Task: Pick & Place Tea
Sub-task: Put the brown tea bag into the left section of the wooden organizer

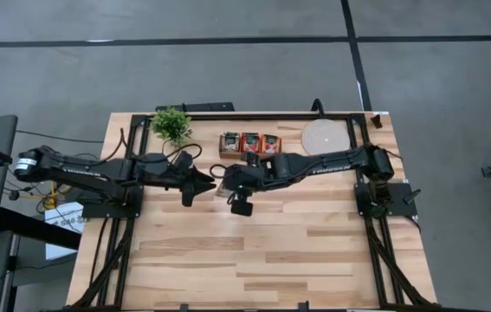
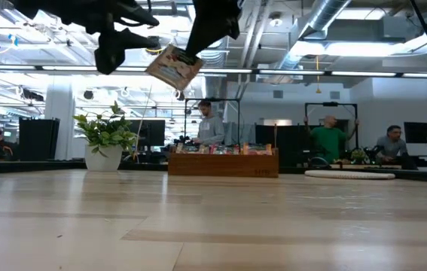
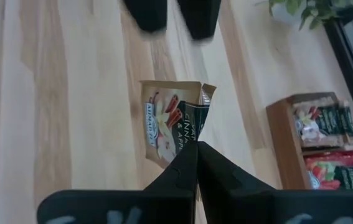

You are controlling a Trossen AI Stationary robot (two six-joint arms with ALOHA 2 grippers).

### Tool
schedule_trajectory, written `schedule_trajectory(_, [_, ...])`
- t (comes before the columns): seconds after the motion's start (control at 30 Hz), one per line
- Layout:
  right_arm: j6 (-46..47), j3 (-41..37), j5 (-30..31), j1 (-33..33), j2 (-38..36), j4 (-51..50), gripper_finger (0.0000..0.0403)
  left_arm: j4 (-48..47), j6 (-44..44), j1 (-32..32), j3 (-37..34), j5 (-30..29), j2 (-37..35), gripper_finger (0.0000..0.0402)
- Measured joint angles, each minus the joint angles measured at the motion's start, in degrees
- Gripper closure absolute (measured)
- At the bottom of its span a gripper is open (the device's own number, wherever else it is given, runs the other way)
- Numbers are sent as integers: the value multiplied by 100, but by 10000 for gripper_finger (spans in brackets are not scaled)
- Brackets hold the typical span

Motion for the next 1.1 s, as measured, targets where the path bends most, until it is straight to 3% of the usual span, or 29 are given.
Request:
schedule_trajectory(0.4, [11,35,-232,-98,-4,25,403,635,6,7,4,63,553,250])
schedule_trajectory(0.77, [-48,35,-247,-148,-4,40,403,488,453,8,372,62,1026,250])
schedule_trajectory(1.1, [-81,35,-248,-82,-4,-31,403,28,803,226,651,4,968,250])
